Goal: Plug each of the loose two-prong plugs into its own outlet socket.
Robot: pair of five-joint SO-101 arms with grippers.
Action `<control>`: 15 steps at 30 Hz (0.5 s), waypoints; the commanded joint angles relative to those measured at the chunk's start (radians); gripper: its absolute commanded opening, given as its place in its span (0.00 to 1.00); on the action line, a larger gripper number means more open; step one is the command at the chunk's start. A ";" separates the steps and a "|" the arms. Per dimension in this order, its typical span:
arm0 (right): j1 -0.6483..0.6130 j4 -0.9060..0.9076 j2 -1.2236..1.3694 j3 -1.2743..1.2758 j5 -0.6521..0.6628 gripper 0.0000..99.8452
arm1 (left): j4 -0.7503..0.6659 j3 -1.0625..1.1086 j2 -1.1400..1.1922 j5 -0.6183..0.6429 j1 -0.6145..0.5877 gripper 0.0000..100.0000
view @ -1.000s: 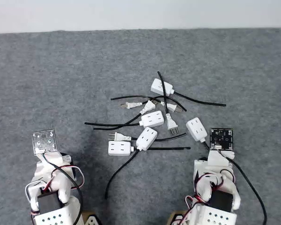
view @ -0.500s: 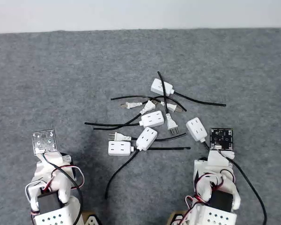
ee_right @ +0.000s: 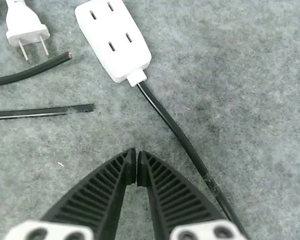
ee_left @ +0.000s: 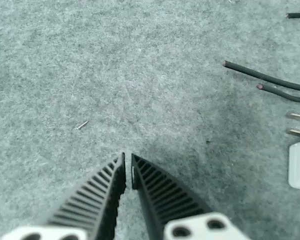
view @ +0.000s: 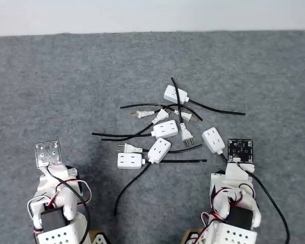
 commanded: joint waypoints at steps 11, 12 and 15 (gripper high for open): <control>-0.002 0.007 -0.007 0.018 -0.005 0.02 | 0.044 -0.012 -0.014 -0.005 0.012 0.01; -0.002 0.007 -0.007 0.018 -0.005 0.02 | 0.041 -0.012 -0.014 -0.008 0.011 0.01; -0.004 0.007 -0.015 0.018 -0.003 0.02 | 0.035 -0.012 -0.014 -0.008 0.009 0.01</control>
